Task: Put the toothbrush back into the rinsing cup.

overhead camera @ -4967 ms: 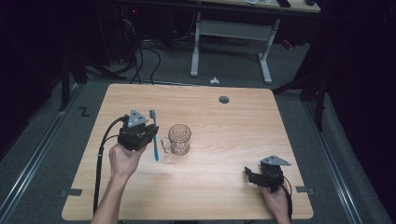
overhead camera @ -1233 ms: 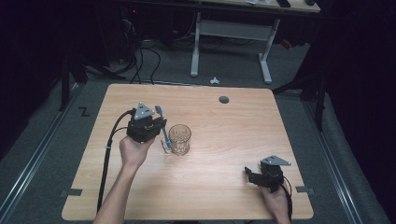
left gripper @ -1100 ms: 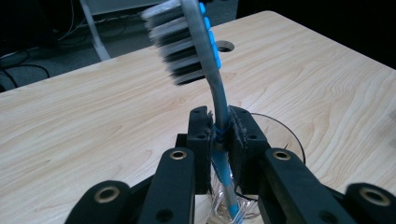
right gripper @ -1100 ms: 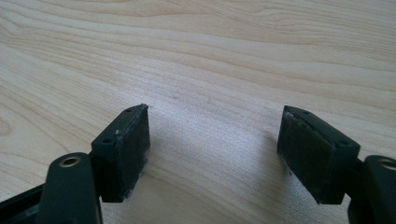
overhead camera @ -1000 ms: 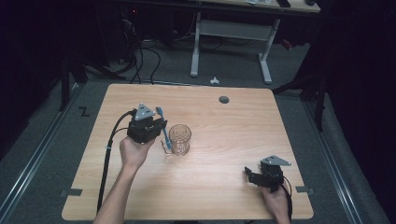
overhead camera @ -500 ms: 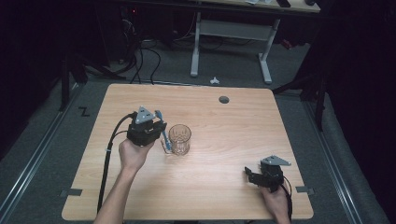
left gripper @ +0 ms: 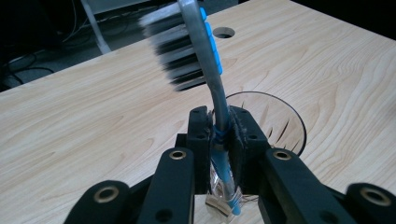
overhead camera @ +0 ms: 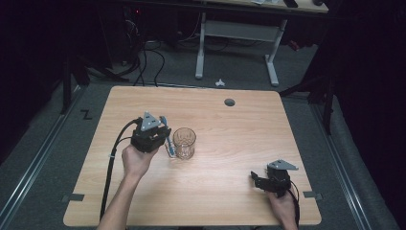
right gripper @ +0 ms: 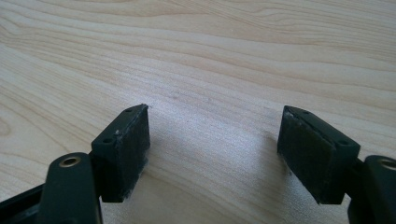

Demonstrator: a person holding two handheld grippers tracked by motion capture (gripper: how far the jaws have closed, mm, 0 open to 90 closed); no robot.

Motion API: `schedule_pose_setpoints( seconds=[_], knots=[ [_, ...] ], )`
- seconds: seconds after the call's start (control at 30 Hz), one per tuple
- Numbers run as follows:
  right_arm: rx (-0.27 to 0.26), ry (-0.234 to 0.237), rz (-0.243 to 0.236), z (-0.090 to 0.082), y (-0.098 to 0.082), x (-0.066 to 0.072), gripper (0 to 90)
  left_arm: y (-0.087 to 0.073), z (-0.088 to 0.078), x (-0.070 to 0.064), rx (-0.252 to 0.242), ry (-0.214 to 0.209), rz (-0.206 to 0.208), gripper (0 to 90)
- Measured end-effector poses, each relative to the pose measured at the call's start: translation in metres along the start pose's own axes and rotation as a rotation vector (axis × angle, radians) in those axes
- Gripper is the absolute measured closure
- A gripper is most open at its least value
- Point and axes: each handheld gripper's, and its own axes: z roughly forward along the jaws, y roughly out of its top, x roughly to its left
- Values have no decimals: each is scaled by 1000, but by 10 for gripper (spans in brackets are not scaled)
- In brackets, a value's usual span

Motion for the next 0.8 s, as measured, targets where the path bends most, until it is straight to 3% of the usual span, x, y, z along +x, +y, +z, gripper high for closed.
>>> schedule_pose_setpoints(
  seconds=[0.8],
  knots=[
    [0, 0, 0, 0, 0, 0, 255, -9, 5, -10, -4, 47, 81, 808]
  ],
)
